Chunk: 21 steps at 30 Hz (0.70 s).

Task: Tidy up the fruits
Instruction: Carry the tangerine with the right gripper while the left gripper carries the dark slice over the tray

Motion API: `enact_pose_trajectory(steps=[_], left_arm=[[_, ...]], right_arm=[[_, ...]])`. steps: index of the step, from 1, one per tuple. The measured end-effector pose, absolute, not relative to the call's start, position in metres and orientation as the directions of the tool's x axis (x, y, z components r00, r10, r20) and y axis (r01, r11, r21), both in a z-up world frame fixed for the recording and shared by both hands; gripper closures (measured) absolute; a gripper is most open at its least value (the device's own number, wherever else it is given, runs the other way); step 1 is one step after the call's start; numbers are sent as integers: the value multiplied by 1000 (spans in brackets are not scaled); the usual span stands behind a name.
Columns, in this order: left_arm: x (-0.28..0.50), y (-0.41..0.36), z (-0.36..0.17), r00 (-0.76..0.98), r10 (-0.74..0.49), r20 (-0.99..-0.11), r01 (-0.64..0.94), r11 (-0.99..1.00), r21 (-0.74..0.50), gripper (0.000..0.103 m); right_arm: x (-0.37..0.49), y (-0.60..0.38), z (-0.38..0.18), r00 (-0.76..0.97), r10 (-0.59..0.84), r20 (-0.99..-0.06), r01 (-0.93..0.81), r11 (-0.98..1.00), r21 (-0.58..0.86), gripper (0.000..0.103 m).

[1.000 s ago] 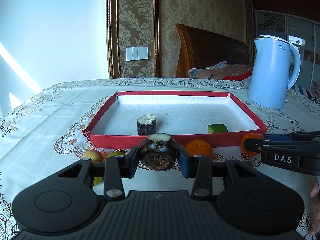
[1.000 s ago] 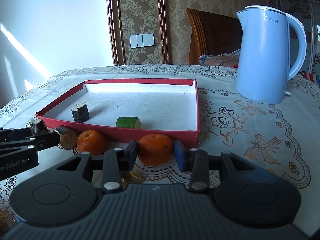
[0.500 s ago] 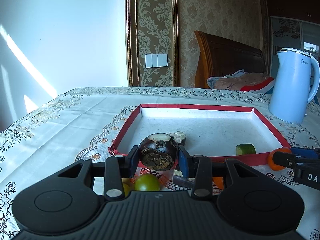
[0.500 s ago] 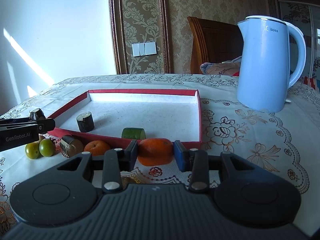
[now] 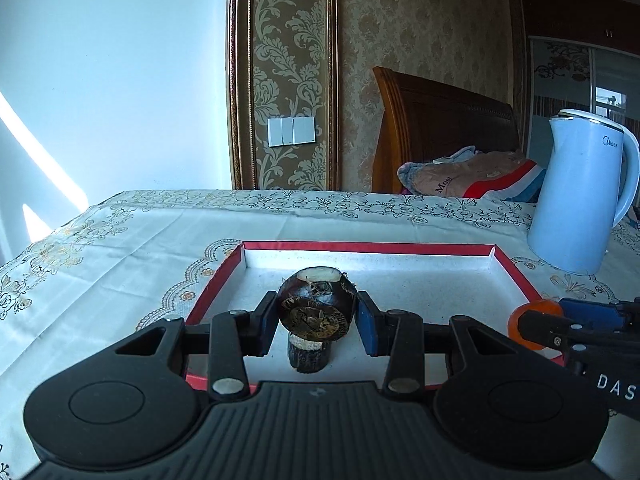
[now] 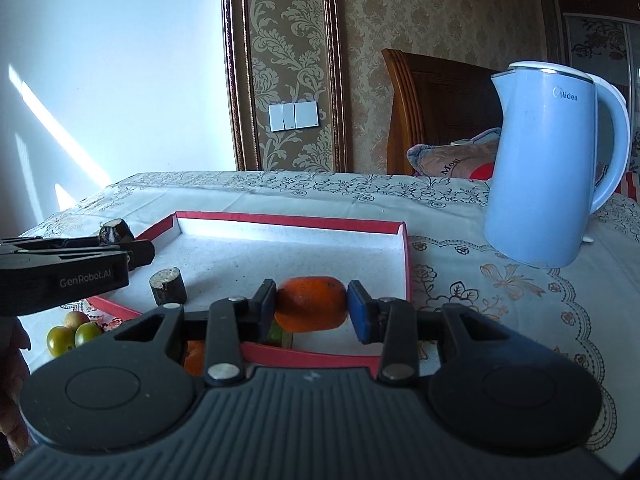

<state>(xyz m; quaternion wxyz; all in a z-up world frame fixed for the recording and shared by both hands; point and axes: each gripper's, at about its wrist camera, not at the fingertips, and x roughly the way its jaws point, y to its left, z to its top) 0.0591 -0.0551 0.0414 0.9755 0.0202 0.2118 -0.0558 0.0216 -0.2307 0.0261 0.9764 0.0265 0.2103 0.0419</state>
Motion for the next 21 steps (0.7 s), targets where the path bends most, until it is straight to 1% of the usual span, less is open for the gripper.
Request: enact_pose_trajectory(steps=[2,5,9,13,21], left_arm=[[66,-62,40,901,-115,-419,131,991,11,63],[74,-75,34,896,-130,-424,161,986,37,63],[85,-85,22,865,-150,-479,196,979,48,63],[89,-90,11,847,-140,-512,207,975,76,63],[92,-91,3,849,-108,-518,183,978,96,63]], right_arm=[[28,-232,22,904,82,-419,-63,996,59,66],[36,-235,17,899,70,-432,-50,997,57,66],[41,-240,10,889,61,-454,-36,997,63,66],[46,-239,6,881,61,-469,-35,997,63,66],[51,-239,-2,871,34,-490,-13,999,48,66]])
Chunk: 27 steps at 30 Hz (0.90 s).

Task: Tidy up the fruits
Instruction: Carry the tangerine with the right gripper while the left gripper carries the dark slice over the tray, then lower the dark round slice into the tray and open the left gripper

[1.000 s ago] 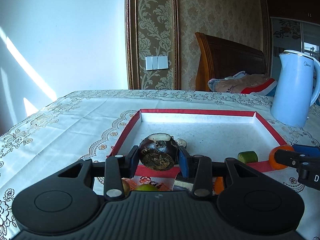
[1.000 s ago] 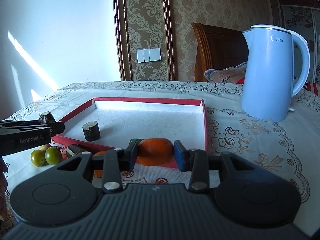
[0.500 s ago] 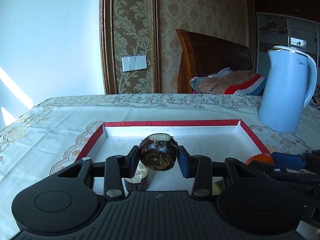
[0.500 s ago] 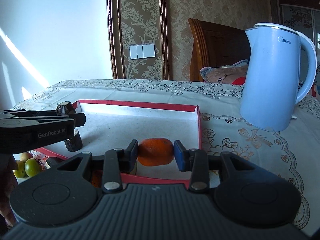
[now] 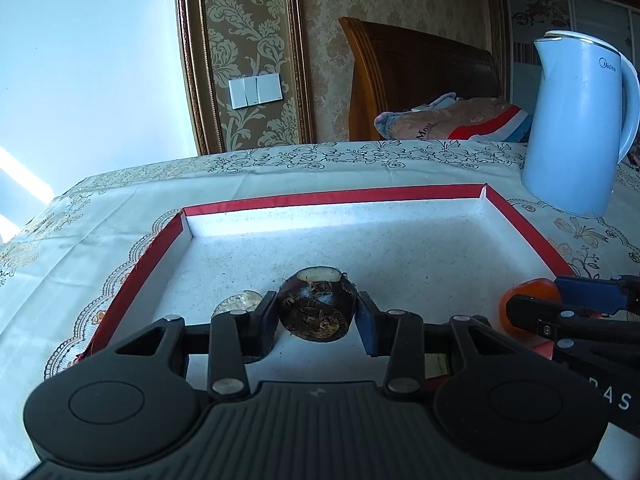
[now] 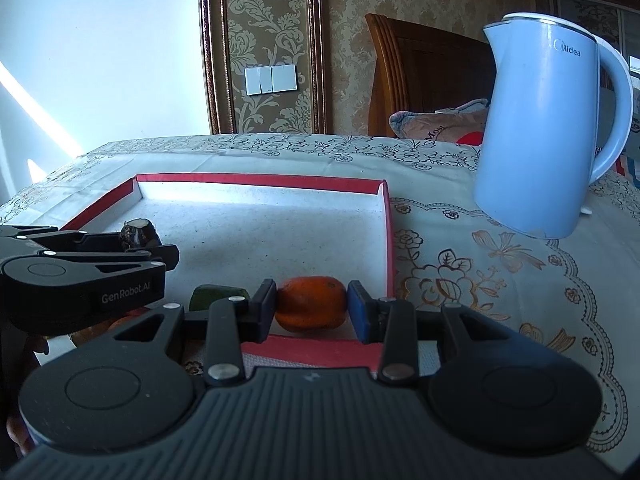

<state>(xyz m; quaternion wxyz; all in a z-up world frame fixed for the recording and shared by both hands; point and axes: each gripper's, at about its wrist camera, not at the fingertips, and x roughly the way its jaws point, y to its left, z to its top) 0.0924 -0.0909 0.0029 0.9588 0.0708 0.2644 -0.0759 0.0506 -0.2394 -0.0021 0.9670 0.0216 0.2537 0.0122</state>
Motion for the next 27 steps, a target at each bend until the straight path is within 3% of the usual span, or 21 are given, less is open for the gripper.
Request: enact_pose_trajectory(steps=[10,27], left_arm=[[99,-87,-5,820,-119,-560,179,982,53,63],[86,-87,-1,852,-121,-509,182,981,72,62]], right_arm=[[51,-238,-3,877,27,-479,-2,999,51,66],[48,-239,-7,885,25,-464,4,998,61,66]])
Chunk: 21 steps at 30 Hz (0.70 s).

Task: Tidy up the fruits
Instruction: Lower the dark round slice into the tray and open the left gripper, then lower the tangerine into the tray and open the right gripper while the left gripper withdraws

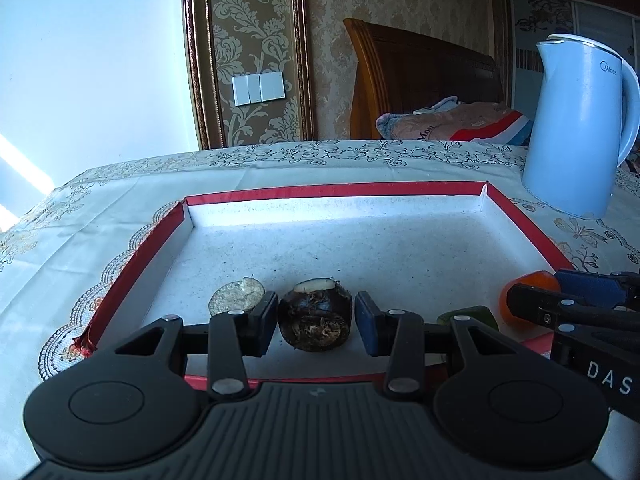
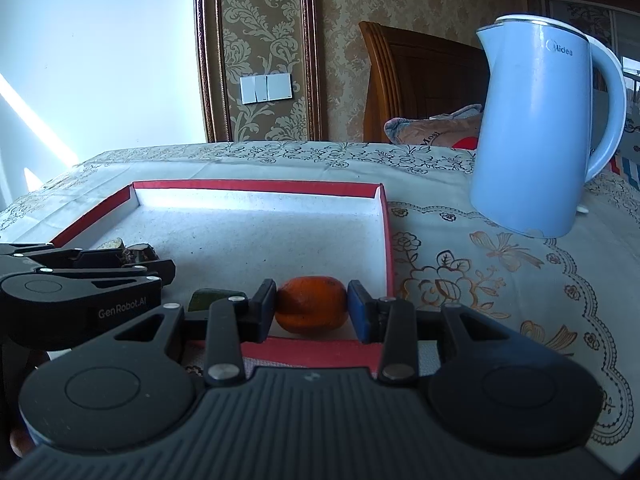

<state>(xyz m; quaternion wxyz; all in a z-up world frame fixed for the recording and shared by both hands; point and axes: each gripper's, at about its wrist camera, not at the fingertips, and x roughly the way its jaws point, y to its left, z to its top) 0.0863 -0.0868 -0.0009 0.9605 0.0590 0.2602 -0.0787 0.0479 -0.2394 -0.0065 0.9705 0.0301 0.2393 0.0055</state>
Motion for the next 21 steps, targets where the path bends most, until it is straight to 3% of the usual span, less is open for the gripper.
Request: enact_pose_trajectory(steps=[13,21], left_arm=[[76,-72,8,866,-157,-474,190,981,23,62],[65,-41,19,893,-123,-433,113,992,-50,62]], right_arm=[[46,-243,-7,895,30,-445,9,996,84,66],[41,-246,-3,907,32,-420,10,995,98,66]])
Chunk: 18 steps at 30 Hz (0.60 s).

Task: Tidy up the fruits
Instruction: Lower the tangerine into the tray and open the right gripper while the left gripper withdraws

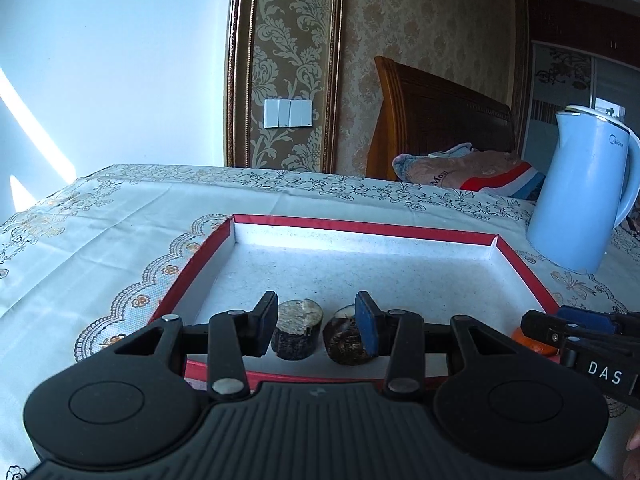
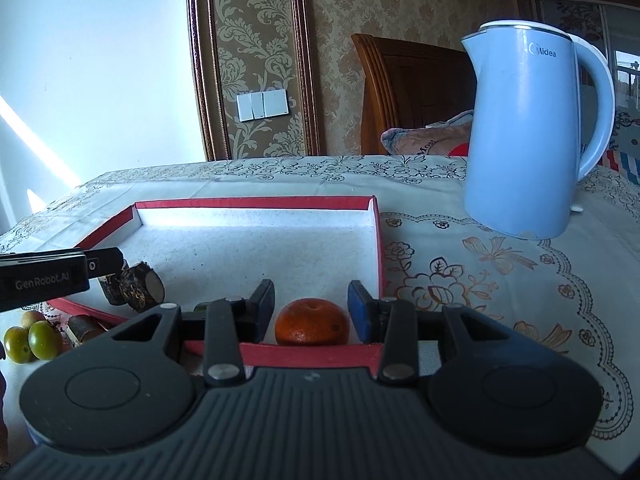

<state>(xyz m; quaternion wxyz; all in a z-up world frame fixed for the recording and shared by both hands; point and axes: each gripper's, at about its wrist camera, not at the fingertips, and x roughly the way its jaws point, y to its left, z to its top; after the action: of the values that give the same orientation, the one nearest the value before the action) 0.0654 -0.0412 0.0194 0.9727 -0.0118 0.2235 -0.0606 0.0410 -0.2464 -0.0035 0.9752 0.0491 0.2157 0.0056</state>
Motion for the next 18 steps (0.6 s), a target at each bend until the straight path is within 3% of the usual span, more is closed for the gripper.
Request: enact_pose_trajectory(steps=[9,13,18], left_arm=[[39,-14,20,915,-92,-393,81,996,-45,62],[26,2,18,919,-79,-386,67,997,-44,62],[6,27,17,922,-71,-380,54,997,-55,62]], right_arm=[[36,-250,-2,912,28,-409,21,993,113,66],[29,-252,0,918,30,-396,23,991,129,56],[12,-254,4,920,71,-385,-9,987,159,56]])
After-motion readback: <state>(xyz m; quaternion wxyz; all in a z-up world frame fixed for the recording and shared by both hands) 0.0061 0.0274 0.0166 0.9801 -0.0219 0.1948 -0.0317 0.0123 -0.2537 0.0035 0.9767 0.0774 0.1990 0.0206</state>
